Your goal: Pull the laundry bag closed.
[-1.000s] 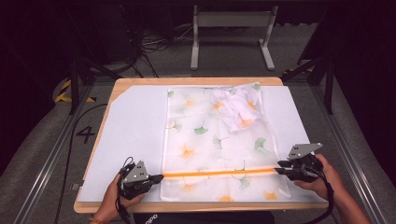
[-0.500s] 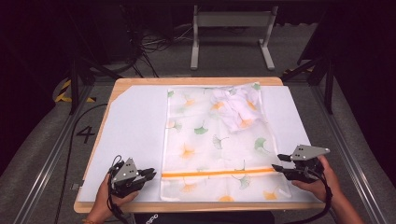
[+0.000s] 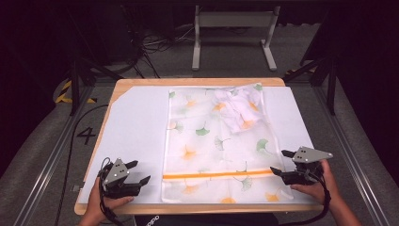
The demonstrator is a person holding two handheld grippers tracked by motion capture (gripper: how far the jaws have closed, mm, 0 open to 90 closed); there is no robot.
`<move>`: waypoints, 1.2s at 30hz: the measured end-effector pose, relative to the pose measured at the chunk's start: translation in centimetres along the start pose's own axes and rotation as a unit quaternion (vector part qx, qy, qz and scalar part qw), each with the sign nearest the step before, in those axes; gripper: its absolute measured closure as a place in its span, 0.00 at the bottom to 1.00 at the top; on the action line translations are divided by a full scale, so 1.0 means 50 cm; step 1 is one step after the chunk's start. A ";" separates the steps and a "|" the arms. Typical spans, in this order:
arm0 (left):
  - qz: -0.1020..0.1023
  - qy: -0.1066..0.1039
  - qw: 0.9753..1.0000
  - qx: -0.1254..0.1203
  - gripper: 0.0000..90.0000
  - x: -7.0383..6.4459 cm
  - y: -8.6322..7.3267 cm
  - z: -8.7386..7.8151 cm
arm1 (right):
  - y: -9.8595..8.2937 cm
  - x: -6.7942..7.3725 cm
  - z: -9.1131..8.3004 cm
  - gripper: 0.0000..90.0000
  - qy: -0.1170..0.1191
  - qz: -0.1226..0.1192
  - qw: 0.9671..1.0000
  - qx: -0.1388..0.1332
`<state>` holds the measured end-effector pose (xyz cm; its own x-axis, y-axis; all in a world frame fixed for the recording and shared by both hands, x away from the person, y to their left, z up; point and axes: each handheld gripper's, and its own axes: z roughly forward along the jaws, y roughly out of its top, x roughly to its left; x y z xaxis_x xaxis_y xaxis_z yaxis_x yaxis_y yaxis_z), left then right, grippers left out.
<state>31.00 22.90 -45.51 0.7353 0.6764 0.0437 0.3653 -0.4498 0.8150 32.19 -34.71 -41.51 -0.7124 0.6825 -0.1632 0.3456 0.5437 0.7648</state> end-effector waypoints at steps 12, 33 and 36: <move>-0.016 0.004 1.000 -0.009 0.14 0.008 -0.004 -0.002 | -0.016 0.003 0.007 0.13 -0.033 0.015 0.999 -0.018; -0.007 0.000 1.000 -0.005 0.16 0.004 0.005 0.006 | -0.026 0.021 0.014 0.17 -0.040 0.001 0.999 -0.004; -0.003 0.000 1.000 -0.002 0.17 0.002 0.007 0.005 | -0.026 0.021 0.012 0.17 -0.040 0.003 0.999 -0.007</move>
<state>31.36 22.67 -45.40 0.7325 0.6796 0.0385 0.3674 -0.4424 0.8181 31.36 -34.40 -43.07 -0.6597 0.7223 -0.2073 0.3409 0.5335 0.7741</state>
